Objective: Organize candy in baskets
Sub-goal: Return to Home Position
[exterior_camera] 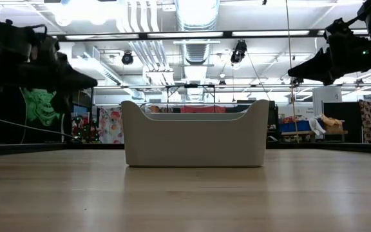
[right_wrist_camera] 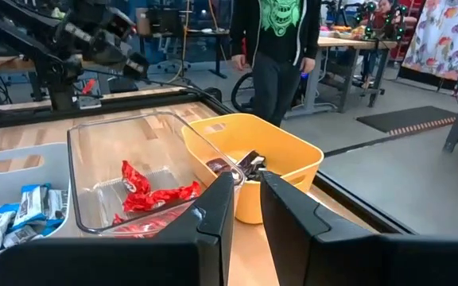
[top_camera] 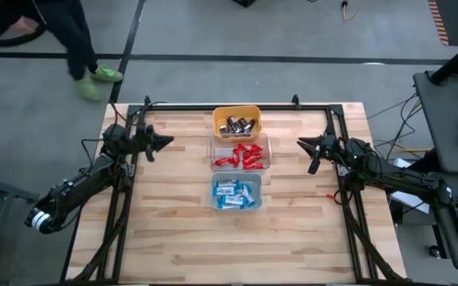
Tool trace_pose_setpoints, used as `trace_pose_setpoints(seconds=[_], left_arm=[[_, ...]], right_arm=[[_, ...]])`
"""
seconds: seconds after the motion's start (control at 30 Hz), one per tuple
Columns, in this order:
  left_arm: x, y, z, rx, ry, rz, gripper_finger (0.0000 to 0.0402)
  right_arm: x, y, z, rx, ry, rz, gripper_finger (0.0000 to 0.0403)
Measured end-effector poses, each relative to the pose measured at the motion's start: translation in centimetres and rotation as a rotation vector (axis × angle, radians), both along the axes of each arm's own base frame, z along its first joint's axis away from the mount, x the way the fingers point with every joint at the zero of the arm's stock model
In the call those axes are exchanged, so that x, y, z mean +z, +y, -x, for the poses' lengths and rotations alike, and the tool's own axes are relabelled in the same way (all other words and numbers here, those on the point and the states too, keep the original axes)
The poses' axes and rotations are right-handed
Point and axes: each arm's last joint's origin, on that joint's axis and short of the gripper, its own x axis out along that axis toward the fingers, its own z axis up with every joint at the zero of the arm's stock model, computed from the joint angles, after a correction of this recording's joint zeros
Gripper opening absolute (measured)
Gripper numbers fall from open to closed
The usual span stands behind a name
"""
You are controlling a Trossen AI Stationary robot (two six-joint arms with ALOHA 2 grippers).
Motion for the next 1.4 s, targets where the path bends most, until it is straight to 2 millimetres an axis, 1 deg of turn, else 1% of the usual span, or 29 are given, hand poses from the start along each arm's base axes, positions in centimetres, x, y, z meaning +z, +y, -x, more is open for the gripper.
trace_pose_setpoints(seconds=[0.13, 0.2, 0.27, 0.33, 0.4, 0.53, 0.57, 0.63, 0.67, 0.73, 0.77, 0.8, 0.83, 0.9, 0.97, 1.0, 1.07, 1.1, 1.13, 1.2, 1.4], left_arm=[[0.3, 0.1, -0.1, 0.017, -0.117, 0.461, 0.0000], [0.4, 0.2, -0.2, 0.019, -0.156, 0.643, 0.0000], [0.7, 0.1, -0.9, -0.008, -0.160, 0.776, 0.0000], [1.1, 0.0, -1.6, 0.008, -0.177, 0.823, 0.0000], [1.2, -0.3, -2.0, -0.018, -0.173, 0.822, 0.0000], [0.6, -1.5, -1.8, -0.073, -0.176, 0.790, 0.0000], [0.0, -1.7, -1.5, -0.057, -0.162, 0.774, 0.0000], [-0.3, -2.0, -1.1, 0.014, -0.137, 0.715, 0.0000], [-0.4, -2.3, -1.0, 0.018, -0.123, 0.691, 0.0000], [-0.4, -3.0, -0.8, -0.023, -0.102, 0.629, 0.0000], [-0.2, -3.4, -0.8, -0.054, -0.097, 0.559, 0.0000], [0.2, -3.8, -0.8, -0.093, -0.100, 0.432, 0.0000], [0.6, -4.4, -0.8, -0.138, -0.107, 0.263, 0.0000], [1.2, -5.6, -0.7, -0.230, -0.115, -0.152, 0.0000], [1.4, -6.6, -0.9, -0.319, -0.114, -0.581, 0.0000], [1.2, -7.0, -1.1, -0.356, -0.099, -0.763, 0.0000], [0.9, -7.7, -1.3, -0.386, -0.074, -1.056, 0.0000], [0.9, -7.9, -1.4, -0.378, -0.078, -1.143, 0.0000], [0.9, -8.1, -1.4, -0.365, -0.075, -1.182, 0.0000], [0.9, -8.2, -1.5, -0.332, -0.049, -1.176, 0.0000], [0.8, -7.9, -1.6, -0.254, -0.004, -0.924, 0.0000]], right_arm=[[0.0, 0.0, 0.0, 0.000, 0.000, 0.001, 0.0057], [0.0, 0.0, 0.0, 0.000, 0.000, 0.000, 0.0057], [0.0, 0.0, 0.0, 0.000, -0.001, 0.001, 0.0057], [0.0, 0.0, 0.0, 0.000, 0.001, 0.000, 0.0057], [-0.1, 0.0, 0.0, -0.007, 0.008, -0.002, 0.0057], [-0.1, 0.0, 0.0, -0.004, 0.015, -0.005, 0.0057], [-0.2, 0.0, 0.0, -0.004, 0.016, -0.005, 0.0057], [-0.2, 0.0, -0.1, -0.005, 0.021, -0.007, 0.0057], [-0.2, 0.0, -0.1, -0.005, 0.024, -0.009, 0.0057], [-0.3, 0.0, -0.1, -0.004, 0.027, -0.009, 0.0057], [-0.3, 0.0, -0.1, -0.004, 0.028, -0.010, 0.0057], [-0.3, -0.1, -0.2, -0.006, 0.032, -0.011, 0.0057], [-0.3, -0.1, -0.2, -0.005, 0.033, -0.012, 0.0057], [-0.4, -0.1, -0.2, -0.005, 0.036, -0.013, 0.0057], [-0.4, -0.1, -0.2, -0.005, 0.040, -0.015, 0.0057], [-0.4, -0.1, -0.2, -0.004, 0.042, -0.015, 0.0057], [-0.5, -0.1, -0.3, -0.005, 0.051, -0.019, 0.0057], [-0.5, -0.1, -0.3, -0.004, 0.054, -0.020, 0.0057], [-0.6, -0.1, -0.3, -0.004, 0.060, -0.023, 0.0057], [-0.7, -0.1, -0.4, -0.004, 0.069, -0.026, 0.0057], [-0.8, -0.1, -0.4, -0.004, 0.077, -0.029, 0.0057]])
